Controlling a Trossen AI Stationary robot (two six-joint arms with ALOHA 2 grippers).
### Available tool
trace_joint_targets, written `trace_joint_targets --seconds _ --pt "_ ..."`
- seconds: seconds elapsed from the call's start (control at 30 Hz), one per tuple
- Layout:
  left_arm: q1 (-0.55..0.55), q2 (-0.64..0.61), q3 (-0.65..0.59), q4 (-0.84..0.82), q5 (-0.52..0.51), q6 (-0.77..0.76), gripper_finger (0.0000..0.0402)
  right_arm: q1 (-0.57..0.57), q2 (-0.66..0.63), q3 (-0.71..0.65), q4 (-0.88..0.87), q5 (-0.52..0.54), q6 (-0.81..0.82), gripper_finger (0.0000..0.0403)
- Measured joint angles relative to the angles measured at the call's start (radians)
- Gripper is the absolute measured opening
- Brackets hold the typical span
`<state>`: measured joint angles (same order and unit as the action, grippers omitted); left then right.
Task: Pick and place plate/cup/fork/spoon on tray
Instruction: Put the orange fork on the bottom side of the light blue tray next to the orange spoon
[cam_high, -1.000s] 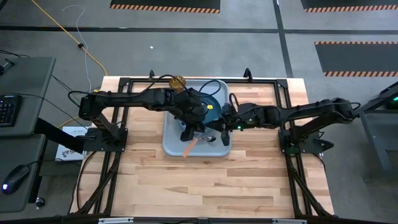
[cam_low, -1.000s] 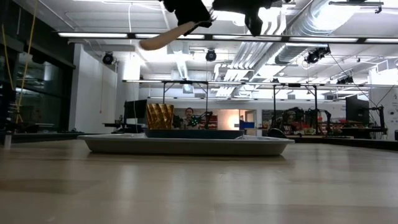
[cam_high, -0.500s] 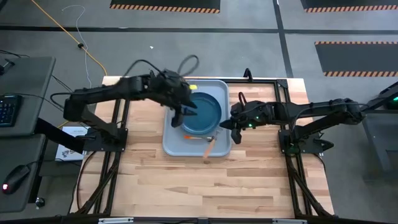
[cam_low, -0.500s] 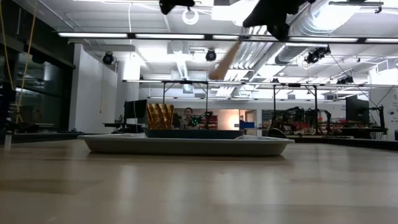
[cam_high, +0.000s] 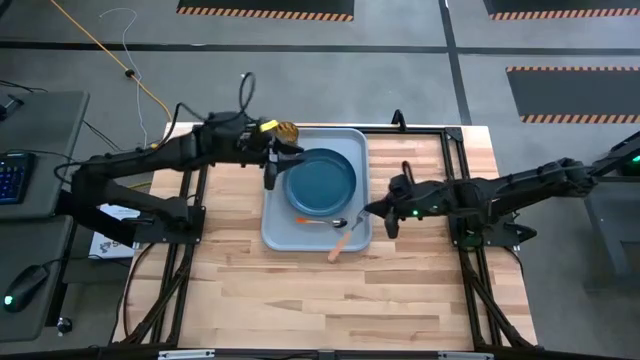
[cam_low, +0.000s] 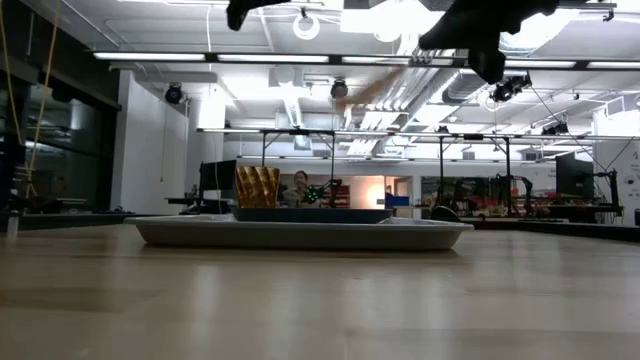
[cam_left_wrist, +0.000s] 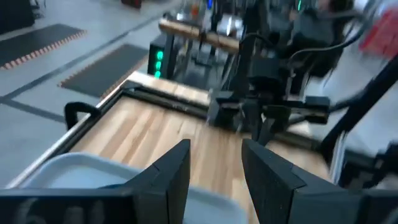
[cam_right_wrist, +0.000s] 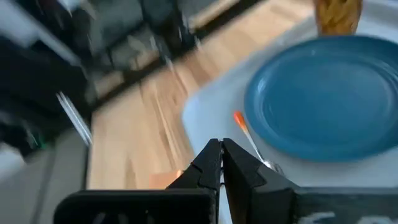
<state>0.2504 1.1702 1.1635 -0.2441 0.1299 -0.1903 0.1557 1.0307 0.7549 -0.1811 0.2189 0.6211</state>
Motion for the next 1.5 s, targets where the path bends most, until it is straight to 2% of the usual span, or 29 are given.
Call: trace_joint_targets --seconds 0.17,0.33,0.5,0.77,0.9,1.03,1.17,1.33,1.5 --pt "0.0 -0.119 -0.207 0.262 -0.021 -0.131 0.0133 0.062 -0.095 -0.147 0.233 0.18 0.144 0.0" --pt "-0.015 -0.207 -0.313 0.424 -0.108 -0.175 0.0133 0.139 -0.086 -0.275 0.436 0.417 0.332 0.0" --pt "-0.029 -0.263 -0.333 0.434 -0.186 -0.175 0.0133 0.217 0.029 -0.318 0.506 0.615 0.568 0.0" --pt "-0.028 -0.284 -0.333 0.434 -0.278 -0.187 0.0133 0.272 0.293 -0.317 0.612 0.775 0.922 0.0" --pt "-0.028 -0.285 -0.333 0.437 -0.294 -0.192 0.0133 0.273 0.409 -0.274 0.627 0.78 1.039 0.0" --pt "-0.028 -0.285 -0.333 0.438 -0.294 -0.192 0.0133 0.263 0.513 -0.202 0.608 0.726 1.091 0.0" --pt "-0.028 -0.285 -0.333 0.442 -0.294 -0.191 0.0133 0.249 0.596 -0.112 0.473 0.666 1.189 0.0" --pt "-0.029 -0.288 -0.333 0.452 -0.294 -0.191 0.0133 0.244 0.652 -0.02 0.278 0.658 1.333 0.0" --pt "-0.029 -0.293 -0.333 0.453 -0.289 -0.183 0.0133 0.243 0.673 0.033 0.172 0.6 1.353 0.0"
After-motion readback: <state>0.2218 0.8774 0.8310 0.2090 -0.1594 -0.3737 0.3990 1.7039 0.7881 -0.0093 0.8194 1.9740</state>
